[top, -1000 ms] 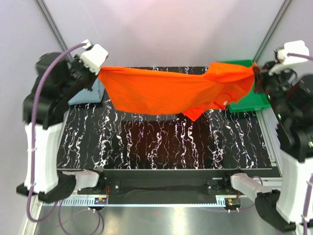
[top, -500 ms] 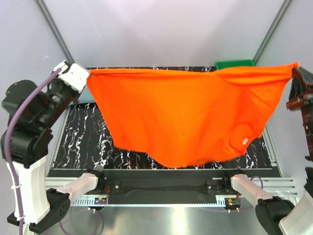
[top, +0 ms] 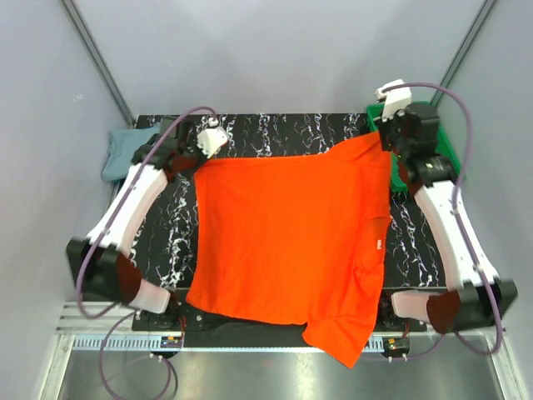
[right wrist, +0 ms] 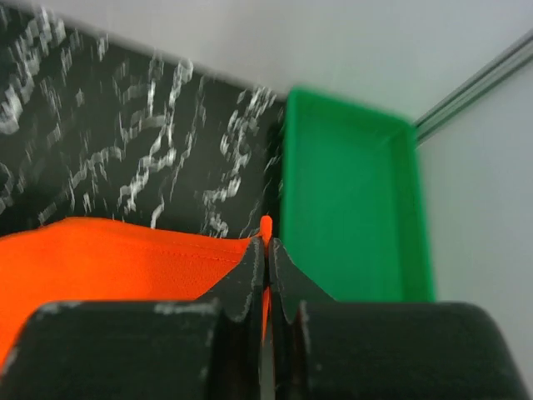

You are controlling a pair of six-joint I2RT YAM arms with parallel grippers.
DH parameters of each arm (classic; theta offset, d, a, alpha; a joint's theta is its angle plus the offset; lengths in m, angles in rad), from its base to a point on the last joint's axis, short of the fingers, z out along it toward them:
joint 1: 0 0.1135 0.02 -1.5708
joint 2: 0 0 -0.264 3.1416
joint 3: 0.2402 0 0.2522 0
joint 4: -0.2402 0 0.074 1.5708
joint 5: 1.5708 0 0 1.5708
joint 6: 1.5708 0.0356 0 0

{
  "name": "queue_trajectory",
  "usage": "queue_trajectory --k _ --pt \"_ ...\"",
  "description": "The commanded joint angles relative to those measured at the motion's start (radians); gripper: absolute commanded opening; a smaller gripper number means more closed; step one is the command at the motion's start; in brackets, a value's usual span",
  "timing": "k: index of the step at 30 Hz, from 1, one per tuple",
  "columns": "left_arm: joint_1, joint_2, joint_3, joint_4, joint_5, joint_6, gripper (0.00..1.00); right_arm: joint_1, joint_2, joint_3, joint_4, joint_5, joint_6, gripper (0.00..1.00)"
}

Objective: Fold and stack the t-shirts
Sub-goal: Flatten the tshirt out

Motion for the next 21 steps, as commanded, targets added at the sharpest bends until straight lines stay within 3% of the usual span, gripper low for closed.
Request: queue_trajectory --k 1,5,7,11,15,21 --pt "0.055 0.152 0.016 0.076 0.008 0.018 0.00 -0.049 0.088 -0.084 0.223 -0.042 -0.042 0.00" --pt "0.097 0.374 0.128 0.085 0.010 0.003 0.00 -0.082 0.336 -0.054 0.299 -0.066 -0.023 0.00" --pt "0.109 0.500 0.209 0.105 0.005 -0.002 0.00 -0.094 0.504 0.038 0.310 -0.069 -0.007 0.00" --pt "0.126 0.715 0.434 0.056 -0.015 -0.020 0.00 -0.100 0.775 0.285 0.258 -0.065 0.008 0.00" --pt "0.132 0.883 0.703 0.024 -0.039 -0.056 0.00 -0.103 1.063 0.653 0.140 -0.059 0.040 0.00" --pt "0.141 1.010 0.820 0.082 -0.101 -0.042 0.00 -0.103 1.294 1.010 0.048 -0.051 0.036 0.00"
